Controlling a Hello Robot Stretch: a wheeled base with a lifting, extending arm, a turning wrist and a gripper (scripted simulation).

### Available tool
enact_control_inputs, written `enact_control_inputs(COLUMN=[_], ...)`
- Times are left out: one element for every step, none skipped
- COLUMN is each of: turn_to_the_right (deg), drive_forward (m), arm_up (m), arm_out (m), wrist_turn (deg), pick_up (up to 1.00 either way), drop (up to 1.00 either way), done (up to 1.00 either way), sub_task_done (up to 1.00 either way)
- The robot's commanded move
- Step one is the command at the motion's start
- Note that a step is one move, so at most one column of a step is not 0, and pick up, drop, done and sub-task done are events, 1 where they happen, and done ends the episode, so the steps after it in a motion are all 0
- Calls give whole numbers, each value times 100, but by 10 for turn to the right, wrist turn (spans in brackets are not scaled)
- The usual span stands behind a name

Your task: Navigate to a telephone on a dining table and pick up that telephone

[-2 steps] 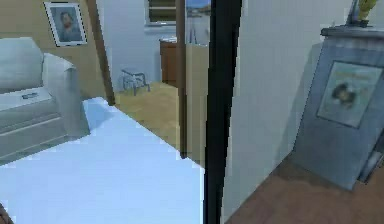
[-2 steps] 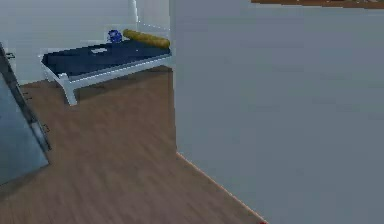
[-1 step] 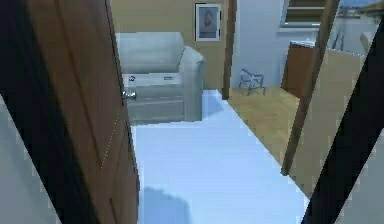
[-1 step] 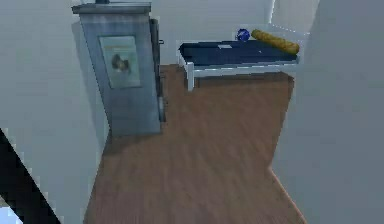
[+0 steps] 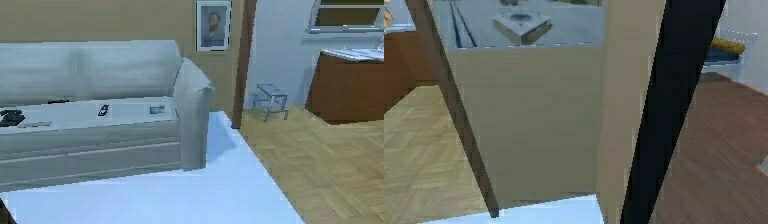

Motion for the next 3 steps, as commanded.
enact_control_inputs(turn_to_the_right=[-60, 0, 0], drive_forward=[0, 25, 70], arm_up=[0, 0, 0], arm_out=[0, 0, 0], wrist_turn=[0, 0, 0], pick_up=[0, 0, 0], drop=[0, 0, 0], done=[0, 0, 0], sub_task_done=[0, 0, 0])
